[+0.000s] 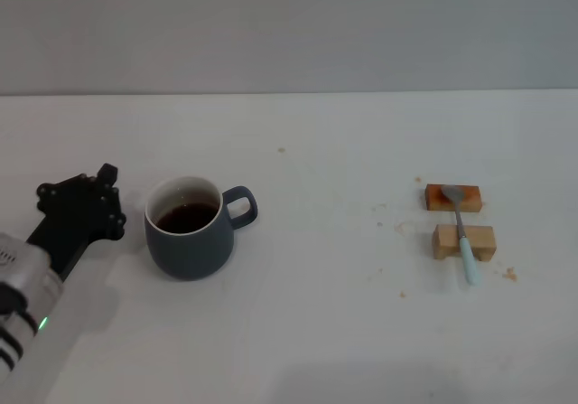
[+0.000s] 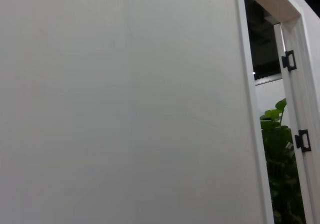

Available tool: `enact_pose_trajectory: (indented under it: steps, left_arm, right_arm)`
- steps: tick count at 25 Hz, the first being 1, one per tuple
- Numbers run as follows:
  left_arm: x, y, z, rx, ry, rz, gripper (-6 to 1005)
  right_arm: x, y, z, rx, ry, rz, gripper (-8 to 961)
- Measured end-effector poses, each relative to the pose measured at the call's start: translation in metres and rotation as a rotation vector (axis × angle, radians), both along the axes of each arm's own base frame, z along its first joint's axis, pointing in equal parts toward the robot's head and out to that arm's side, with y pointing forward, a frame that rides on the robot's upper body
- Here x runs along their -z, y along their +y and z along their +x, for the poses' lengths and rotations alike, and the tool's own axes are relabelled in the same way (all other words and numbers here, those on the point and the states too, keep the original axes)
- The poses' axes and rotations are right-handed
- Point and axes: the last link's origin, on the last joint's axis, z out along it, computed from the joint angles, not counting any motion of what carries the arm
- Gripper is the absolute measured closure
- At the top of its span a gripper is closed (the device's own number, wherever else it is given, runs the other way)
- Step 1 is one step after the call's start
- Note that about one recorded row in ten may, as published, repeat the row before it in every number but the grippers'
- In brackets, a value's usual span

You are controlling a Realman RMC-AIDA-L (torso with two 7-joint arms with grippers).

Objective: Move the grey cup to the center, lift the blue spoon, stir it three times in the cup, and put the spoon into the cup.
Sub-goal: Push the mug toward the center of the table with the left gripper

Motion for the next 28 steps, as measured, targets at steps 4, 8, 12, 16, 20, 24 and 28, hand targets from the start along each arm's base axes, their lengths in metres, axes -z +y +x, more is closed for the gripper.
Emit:
enact_pose_trajectory:
  steps: [4, 8, 12, 16, 20, 24, 28]
  left_arm:
    - [0.004, 0.01, 0.006, 0.009, 0.017, -0.026, 1001]
    - [0.008, 0.012, 0.01, 0.021, 0.031, -0.044, 1001]
    - [0.014, 0.01, 0.013, 0.037, 0.041, -0.071, 1001]
    - [0.019, 0.006, 0.015, 0.05, 0.042, -0.093, 1001]
    - [0.026, 0.001, 0.019, 0.068, 0.041, -0.121, 1001]
    - [0.029, -0.001, 0.021, 0.077, 0.035, -0.131, 1001]
    - [0.033, -0.003, 0.025, 0.093, 0.031, -0.15, 1001]
  right_arm:
    - [-0.001, -0.003, 0.001, 0.004, 0.0, 0.004, 146]
    - [0.0, -0.003, 0.001, 0.005, 0.002, 0.005, 146]
    - [0.0, -0.001, 0.001, 0.002, 0.003, 0.004, 146]
    - [-0.001, 0.002, -0.001, -0.006, 0.0, 0.004, 146]
    - [-0.002, 0.006, -0.003, -0.015, -0.003, 0.002, 146]
    - [-0.002, 0.006, -0.003, -0.016, -0.003, 0.001, 146]
    - [-0.001, 0.007, -0.003, -0.016, -0.003, -0.001, 146]
